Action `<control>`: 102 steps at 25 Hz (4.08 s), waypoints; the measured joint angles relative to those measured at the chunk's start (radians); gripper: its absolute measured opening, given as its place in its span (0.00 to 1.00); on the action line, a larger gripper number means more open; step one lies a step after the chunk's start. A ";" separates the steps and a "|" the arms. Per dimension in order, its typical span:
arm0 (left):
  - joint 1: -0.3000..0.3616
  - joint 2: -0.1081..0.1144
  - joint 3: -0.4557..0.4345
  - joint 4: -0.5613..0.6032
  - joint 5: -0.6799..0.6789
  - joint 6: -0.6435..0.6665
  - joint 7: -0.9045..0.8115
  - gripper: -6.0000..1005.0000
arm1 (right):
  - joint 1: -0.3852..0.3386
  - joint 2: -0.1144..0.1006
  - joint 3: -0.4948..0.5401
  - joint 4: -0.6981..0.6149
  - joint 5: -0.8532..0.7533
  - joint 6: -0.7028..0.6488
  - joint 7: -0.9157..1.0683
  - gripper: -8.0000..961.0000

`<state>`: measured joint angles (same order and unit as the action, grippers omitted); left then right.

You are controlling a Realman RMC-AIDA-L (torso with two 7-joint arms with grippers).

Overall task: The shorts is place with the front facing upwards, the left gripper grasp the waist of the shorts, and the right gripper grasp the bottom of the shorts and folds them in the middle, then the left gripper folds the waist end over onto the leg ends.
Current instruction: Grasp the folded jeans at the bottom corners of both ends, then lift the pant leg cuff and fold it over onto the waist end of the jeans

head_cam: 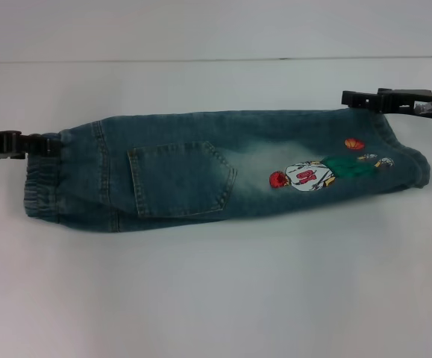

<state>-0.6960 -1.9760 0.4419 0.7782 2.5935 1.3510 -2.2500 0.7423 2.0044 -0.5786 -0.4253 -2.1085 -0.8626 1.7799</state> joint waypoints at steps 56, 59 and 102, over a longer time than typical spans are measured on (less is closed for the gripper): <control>0.098 -0.054 0.173 0.113 0.052 0.081 0.221 0.86 | -0.082 -0.064 -0.132 -0.134 0.001 -0.994 -0.183 0.93; 0.092 -0.052 0.174 0.101 0.054 0.065 0.208 0.86 | -0.085 -0.062 -0.132 -0.133 -0.002 -0.977 -0.184 0.93; 0.077 -0.038 0.172 0.170 0.016 0.211 0.224 0.02 | -0.079 -0.028 -0.199 -0.132 -0.006 -0.842 -0.222 0.59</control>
<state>-0.6189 -2.0140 0.6143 0.9482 2.6095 1.5624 -2.0263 0.6628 1.9763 -0.7777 -0.5568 -2.1144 -1.7048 1.5580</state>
